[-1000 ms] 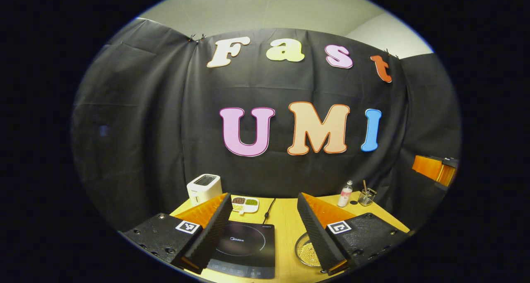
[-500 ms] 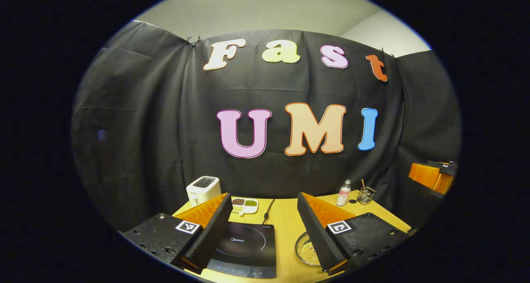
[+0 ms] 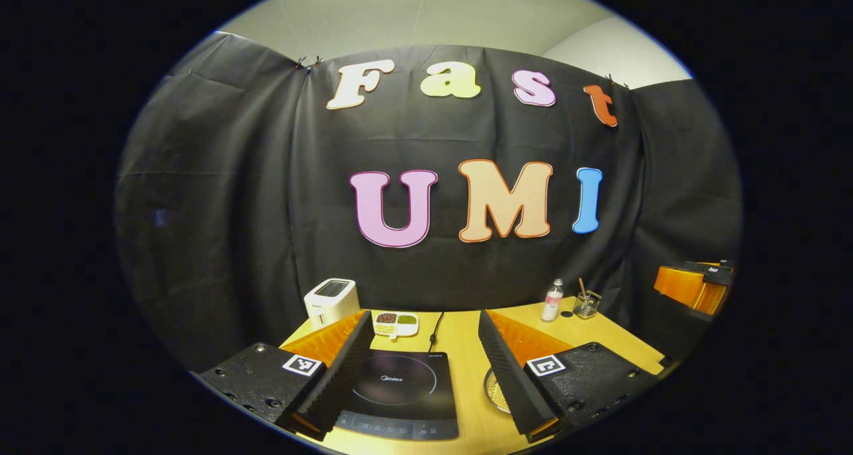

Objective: First push the handle of the pot to place it horizontally, then grasp the pot with both hands and set it on the induction cooktop.

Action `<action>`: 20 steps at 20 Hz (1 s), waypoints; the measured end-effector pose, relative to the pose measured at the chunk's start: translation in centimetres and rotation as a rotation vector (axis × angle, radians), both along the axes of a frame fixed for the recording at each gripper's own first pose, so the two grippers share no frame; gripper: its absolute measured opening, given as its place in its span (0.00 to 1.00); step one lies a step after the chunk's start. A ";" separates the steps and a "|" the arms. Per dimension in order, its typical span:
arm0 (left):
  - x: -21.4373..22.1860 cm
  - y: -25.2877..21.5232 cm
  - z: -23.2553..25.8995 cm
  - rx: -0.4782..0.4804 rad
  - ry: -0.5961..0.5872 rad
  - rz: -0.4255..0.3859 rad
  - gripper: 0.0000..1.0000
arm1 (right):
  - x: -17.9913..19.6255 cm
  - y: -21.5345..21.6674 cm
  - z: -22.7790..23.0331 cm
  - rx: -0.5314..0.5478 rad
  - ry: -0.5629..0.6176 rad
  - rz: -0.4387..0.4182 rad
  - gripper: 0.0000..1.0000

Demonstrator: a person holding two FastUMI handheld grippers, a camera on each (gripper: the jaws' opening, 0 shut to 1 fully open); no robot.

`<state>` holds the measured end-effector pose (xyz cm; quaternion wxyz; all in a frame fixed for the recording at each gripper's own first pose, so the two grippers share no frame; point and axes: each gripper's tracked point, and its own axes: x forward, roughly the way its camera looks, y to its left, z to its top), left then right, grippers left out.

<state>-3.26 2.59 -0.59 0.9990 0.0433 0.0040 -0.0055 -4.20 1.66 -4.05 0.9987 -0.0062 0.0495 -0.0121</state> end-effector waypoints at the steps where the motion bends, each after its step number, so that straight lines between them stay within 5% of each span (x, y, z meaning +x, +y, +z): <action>1: -0.2 0.6 0.0 0.010 0.000 0.005 0.93 | -0.3 0.3 -0.1 0.002 0.000 -0.005 0.87; 3: -0.8 1.7 -0.1 0.017 0.002 0.011 0.93 | -0.8 1.1 -0.5 0.012 -0.001 -0.006 0.87; 5: -1.3 2.4 -0.3 0.017 0.005 0.008 0.93 | -1.6 1.8 -1.0 0.021 0.006 -0.013 0.53; 7: -1.8 3.1 -0.4 0.028 0.005 0.007 0.96 | -2.2 2.4 -1.7 0.019 0.015 -0.016 0.46; 9: -2.1 3.4 -0.5 0.033 0.002 -0.006 0.96 | -2.8 2.9 -2.1 0.010 0.019 -0.023 0.29; 10: -2.3 3.5 -0.7 0.029 0.002 -0.014 0.96 | -2.9 2.8 -2.4 0.009 0.020 -0.034 0.33; 11: -2.5 3.6 -0.8 0.023 0.004 -0.020 0.93 | -3.0 3.4 -2.9 0.011 0.028 -0.030 0.17; 12: -2.6 3.8 -1.1 0.016 0.011 -0.024 0.93 | -3.1 3.7 -3.3 0.006 0.037 -0.030 0.12; 15: -3.1 3.9 -1.6 -0.001 0.028 -0.042 0.96 | -4.0 3.9 -3.6 -0.035 0.054 -0.069 0.13; 17: -3.1 4.1 -1.8 0.006 0.027 -0.052 0.93 | -3.7 4.3 -5.0 -0.009 0.072 -0.067 0.00; 20: -3.2 4.9 -2.3 0.004 0.034 -0.061 0.96 | -3.7 5.0 -7.4 0.010 0.132 -0.060 0.00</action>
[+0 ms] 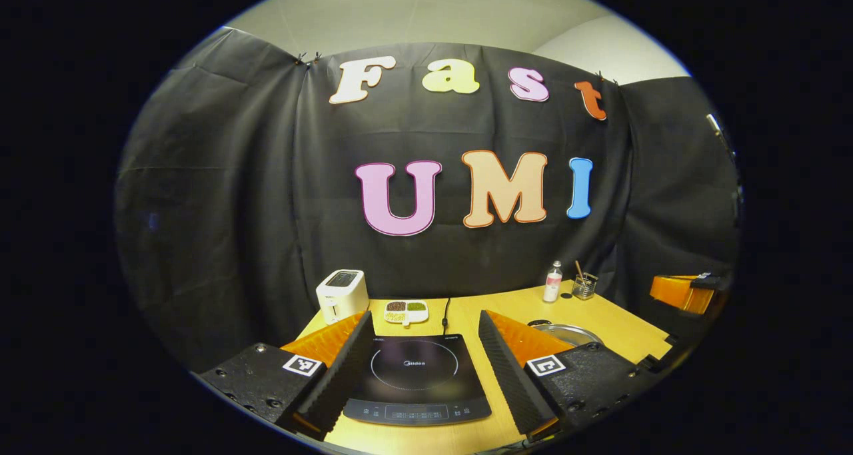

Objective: First push the handle of the pot to place it horizontally, then grasp the pot with both hands and set it on the induction cooktop.

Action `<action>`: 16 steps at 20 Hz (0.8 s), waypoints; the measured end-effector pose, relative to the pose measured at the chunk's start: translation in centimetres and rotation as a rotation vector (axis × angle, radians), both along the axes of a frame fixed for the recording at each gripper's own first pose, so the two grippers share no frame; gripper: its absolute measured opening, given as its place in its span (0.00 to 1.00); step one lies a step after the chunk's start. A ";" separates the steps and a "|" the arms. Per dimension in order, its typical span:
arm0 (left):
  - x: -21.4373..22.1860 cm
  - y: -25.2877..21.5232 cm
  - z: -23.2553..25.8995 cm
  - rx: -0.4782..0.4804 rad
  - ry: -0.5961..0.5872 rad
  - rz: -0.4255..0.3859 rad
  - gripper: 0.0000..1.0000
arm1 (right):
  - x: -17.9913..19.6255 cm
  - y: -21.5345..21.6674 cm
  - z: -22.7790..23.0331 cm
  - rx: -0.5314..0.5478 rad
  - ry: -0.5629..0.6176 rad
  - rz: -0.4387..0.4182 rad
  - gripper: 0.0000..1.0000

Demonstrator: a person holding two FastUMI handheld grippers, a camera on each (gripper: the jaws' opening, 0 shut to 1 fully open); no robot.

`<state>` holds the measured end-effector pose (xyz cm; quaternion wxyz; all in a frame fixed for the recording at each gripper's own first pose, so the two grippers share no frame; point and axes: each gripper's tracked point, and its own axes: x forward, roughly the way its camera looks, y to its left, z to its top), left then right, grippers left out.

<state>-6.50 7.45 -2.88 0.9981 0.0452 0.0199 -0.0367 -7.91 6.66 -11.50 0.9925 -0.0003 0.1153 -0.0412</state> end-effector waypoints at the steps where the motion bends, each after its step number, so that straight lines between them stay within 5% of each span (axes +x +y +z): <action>1: 0.1 0.3 -0.1 -0.004 0.005 0.001 0.93 | 0.0 0.2 -1.1 0.009 0.026 0.006 0.00; 16: 3.5 4.4 -3.0 -0.016 0.107 0.154 0.96 | 1.3 2.0 -17.4 0.112 0.460 0.127 0.00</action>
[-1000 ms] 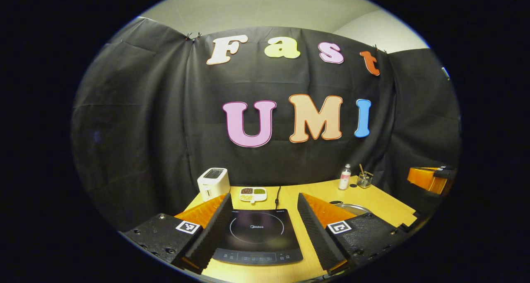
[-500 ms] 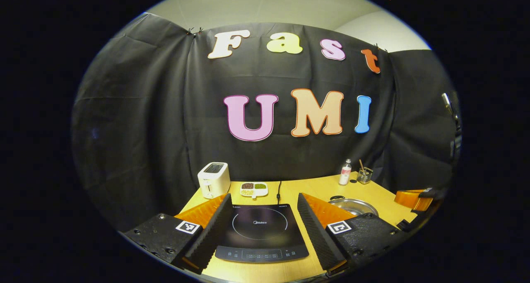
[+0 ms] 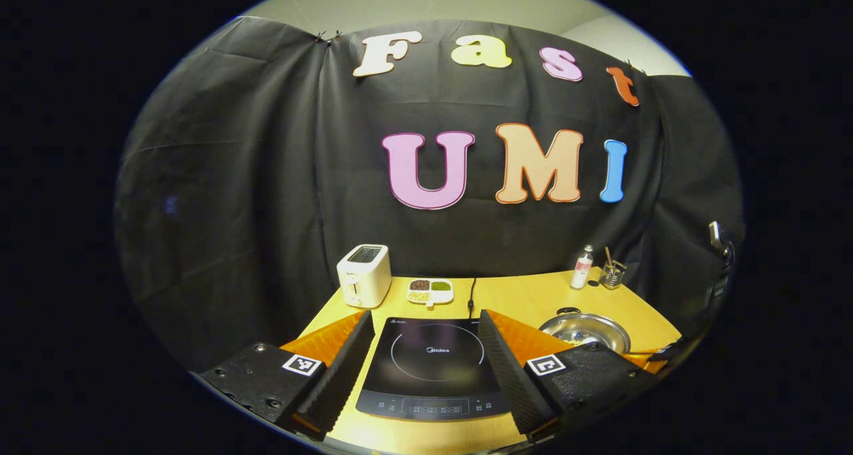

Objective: First push the handle of the pot to place it horizontally, then grasp the pot with both hands and set it on the induction cooktop.

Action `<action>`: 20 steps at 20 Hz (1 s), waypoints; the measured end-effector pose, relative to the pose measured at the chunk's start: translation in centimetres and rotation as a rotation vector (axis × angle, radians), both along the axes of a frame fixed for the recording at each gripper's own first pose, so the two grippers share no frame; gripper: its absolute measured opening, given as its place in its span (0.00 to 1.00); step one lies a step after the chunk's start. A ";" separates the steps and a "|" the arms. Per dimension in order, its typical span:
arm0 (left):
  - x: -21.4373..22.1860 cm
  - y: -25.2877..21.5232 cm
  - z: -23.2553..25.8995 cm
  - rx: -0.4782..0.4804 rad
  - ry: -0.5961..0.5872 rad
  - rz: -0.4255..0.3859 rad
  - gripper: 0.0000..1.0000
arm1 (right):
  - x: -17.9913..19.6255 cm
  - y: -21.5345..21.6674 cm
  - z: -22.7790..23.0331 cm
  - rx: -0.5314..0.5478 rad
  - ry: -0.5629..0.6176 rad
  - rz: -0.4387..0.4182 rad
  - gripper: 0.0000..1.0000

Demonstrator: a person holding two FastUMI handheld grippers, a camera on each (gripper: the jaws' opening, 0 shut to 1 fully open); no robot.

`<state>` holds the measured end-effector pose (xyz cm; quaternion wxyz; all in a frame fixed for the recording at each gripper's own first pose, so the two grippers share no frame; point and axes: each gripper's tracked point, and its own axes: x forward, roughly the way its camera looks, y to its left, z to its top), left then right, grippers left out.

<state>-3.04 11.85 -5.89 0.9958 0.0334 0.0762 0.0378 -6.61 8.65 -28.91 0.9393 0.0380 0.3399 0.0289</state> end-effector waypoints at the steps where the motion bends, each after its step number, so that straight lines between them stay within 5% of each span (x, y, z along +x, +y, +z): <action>1: 0.3 0.1 0.0 -0.007 0.002 0.016 0.94 | 0.1 -0.1 -1.1 0.001 0.036 0.009 0.03; 9: 2.6 -0.3 -1.3 -0.029 0.048 0.090 0.96 | 0.6 0.7 -8.4 0.078 0.323 0.083 0.03; 20: 4.6 -1.1 -3.3 -0.086 0.089 0.174 0.96 | 0.5 -1.4 -12.0 0.079 0.535 0.107 0.02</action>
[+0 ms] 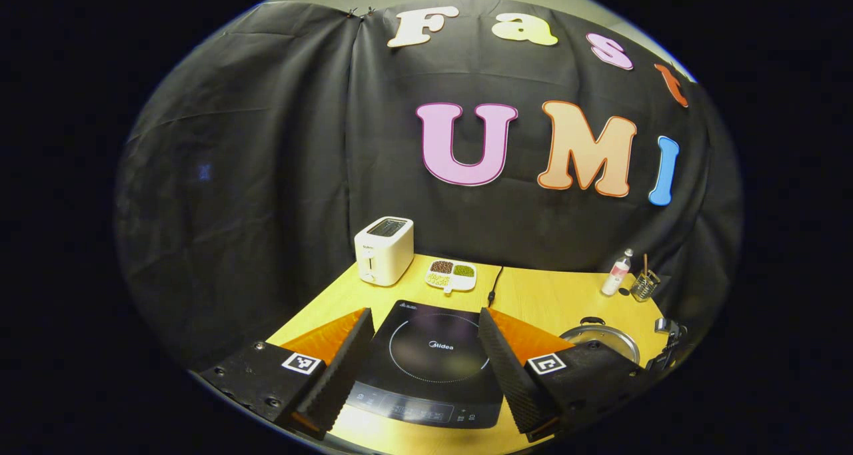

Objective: First push the handle of the pot to place it horizontally, then grasp the pot with both hands and set it on the induction cooktop.

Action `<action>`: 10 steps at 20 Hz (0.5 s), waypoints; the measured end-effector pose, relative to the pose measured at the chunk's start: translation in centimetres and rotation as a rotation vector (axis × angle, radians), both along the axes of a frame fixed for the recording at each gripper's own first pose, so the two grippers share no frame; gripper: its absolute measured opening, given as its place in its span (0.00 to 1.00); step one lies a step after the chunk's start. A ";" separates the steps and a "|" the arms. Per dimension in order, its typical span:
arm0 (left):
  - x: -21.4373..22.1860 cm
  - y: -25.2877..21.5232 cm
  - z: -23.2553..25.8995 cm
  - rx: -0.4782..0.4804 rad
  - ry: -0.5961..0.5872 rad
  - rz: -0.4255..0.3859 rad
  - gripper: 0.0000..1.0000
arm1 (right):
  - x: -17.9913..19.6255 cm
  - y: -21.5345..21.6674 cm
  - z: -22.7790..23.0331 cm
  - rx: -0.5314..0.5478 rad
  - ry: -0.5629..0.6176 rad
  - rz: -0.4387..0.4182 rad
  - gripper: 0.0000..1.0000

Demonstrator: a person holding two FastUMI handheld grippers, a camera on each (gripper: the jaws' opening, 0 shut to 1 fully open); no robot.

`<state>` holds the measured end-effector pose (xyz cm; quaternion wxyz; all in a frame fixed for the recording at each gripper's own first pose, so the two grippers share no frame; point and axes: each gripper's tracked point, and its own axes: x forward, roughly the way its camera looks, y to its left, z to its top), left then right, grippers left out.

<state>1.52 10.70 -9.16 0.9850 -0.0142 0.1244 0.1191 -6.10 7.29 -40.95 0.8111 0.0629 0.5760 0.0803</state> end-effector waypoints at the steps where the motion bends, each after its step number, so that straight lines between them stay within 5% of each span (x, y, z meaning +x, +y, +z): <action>1: 0.3 -0.3 0.0 0.001 0.000 0.000 0.96 | 0.2 -0.2 0.0 -0.011 0.003 0.010 0.02; 10: 1.6 -3.9 -0.1 0.011 0.001 -0.023 0.97 | 1.2 -7.6 0.2 -0.141 0.015 -0.002 0.00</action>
